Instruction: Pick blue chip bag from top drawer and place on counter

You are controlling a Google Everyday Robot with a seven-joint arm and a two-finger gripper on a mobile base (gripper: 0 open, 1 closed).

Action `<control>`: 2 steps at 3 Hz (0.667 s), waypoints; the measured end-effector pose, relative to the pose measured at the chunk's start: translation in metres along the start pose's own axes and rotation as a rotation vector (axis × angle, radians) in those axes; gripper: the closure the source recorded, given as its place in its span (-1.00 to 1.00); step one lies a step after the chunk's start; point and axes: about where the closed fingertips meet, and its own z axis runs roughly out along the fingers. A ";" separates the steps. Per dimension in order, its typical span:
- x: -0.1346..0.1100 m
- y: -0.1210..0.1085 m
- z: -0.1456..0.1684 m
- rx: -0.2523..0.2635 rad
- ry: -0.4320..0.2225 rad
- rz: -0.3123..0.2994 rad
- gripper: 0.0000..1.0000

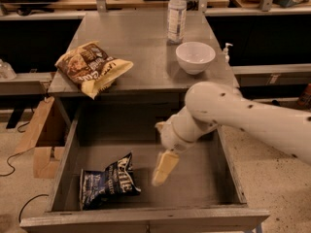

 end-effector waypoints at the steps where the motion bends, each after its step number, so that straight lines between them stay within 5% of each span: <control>1: -0.023 0.009 0.045 -0.061 -0.042 -0.037 -1.00; 2: -0.042 0.029 0.088 -0.140 -0.097 -0.067 -0.62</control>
Offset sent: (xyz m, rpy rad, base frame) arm -0.0392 0.1241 -0.0930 0.1603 0.1471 0.2091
